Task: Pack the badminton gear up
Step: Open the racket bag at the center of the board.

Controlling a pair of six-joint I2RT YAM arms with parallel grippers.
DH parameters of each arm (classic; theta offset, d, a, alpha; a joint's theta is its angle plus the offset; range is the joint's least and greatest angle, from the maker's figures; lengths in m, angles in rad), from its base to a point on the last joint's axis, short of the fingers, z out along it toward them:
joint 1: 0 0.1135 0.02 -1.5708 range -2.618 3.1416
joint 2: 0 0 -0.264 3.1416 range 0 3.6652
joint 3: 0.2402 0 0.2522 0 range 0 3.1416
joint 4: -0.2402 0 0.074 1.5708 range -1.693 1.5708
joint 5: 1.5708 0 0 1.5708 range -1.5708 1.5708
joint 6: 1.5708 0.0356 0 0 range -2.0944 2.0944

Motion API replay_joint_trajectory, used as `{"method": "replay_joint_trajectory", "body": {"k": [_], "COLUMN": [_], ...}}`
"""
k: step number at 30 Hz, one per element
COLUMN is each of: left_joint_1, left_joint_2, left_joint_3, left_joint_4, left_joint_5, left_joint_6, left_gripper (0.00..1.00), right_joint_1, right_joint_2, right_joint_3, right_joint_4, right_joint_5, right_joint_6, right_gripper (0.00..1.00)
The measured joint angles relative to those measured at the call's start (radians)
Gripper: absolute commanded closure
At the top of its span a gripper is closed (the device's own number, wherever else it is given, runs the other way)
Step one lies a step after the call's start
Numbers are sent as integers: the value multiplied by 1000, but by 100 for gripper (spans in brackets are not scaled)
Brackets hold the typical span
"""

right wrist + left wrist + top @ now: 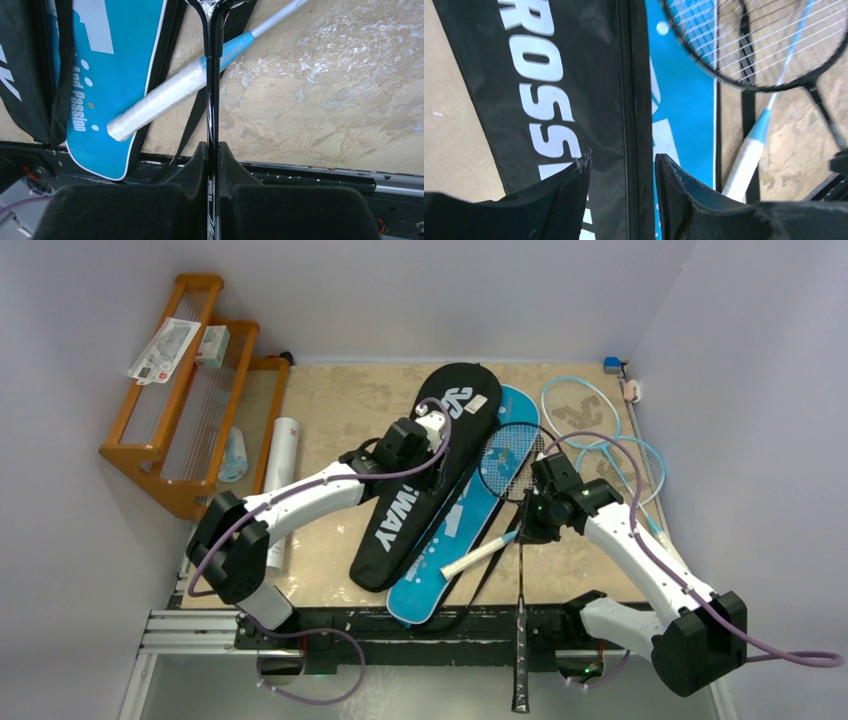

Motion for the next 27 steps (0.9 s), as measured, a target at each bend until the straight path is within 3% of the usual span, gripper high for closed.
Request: {"method": "replay_joint_trajectory", "body": {"k": [21, 23, 27], "left_joint_1": [-76, -76, -76], "left_joint_2": [222, 231, 253], "left_joint_3": [5, 9, 32], "left_joint_4": [-78, -85, -98], "left_joint_5": [-70, -85, -115], "left_joint_6": [83, 82, 82], "left_gripper": [54, 60, 99], "right_joint_1": [0, 0, 0], "right_joint_2": [-32, -32, -33], "right_joint_3": [-13, -13, -13], "right_joint_4": [0, 0, 0], "right_joint_5": [18, 18, 17], "right_joint_6": [53, 55, 58], "right_gripper": [100, 100, 100]}}
